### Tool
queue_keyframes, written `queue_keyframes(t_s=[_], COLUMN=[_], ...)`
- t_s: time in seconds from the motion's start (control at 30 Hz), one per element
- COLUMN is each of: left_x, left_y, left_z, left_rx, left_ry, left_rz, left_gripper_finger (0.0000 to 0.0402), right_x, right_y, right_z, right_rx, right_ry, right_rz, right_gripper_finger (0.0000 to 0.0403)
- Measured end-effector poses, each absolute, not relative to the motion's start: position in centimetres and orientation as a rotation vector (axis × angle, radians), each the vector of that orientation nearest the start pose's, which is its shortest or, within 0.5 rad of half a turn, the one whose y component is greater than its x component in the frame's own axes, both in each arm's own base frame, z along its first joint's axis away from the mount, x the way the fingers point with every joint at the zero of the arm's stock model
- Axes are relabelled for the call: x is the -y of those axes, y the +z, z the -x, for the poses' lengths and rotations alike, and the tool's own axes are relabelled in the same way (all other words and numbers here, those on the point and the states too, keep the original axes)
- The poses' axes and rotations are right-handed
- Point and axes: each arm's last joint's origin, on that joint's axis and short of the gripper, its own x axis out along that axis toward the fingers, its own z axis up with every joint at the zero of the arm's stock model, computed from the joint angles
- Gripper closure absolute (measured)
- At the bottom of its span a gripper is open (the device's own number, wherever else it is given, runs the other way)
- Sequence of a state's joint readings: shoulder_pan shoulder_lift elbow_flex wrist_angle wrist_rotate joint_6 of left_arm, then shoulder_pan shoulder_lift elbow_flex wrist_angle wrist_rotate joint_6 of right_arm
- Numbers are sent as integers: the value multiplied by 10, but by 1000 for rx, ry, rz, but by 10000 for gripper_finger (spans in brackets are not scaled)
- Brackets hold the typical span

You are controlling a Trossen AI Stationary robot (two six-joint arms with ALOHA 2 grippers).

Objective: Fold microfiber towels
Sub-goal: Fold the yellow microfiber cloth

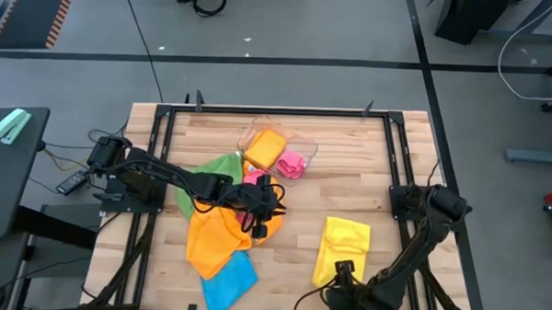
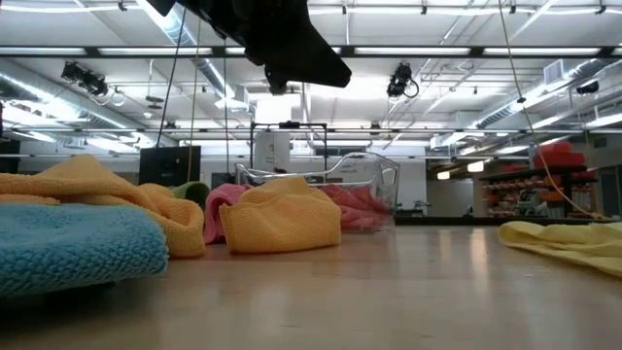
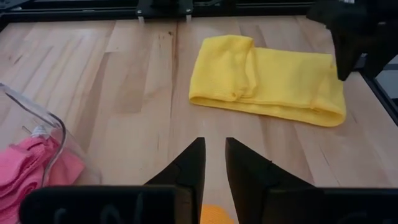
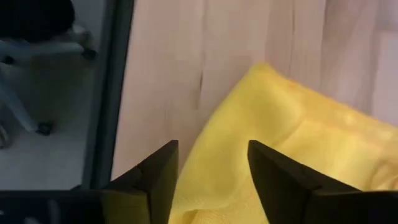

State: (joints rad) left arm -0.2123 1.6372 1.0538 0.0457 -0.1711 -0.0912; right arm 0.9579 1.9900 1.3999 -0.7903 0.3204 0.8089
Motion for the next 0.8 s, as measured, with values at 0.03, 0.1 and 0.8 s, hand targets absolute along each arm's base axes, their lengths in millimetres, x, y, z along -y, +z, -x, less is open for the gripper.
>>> queue_keyframes(t_s=[0.03,0.1,0.8], left_x=[71,71,71], left_y=[232,232,230], left_z=[-351,-351,-350], left_rx=[-531,-535,-552], left_ry=[-16,-16,-16], left_rz=[-14,-15,-19], left_gripper_finger=[330,333,342], right_x=[-309,-312,-313], right_y=[161,154,128], right_z=[-228,-230,-228], right_rx=[-1209,-1227,-1317], right_ry=[40,33,17], right_rz=[130,133,224], right_gripper_finger=[189,174,244])
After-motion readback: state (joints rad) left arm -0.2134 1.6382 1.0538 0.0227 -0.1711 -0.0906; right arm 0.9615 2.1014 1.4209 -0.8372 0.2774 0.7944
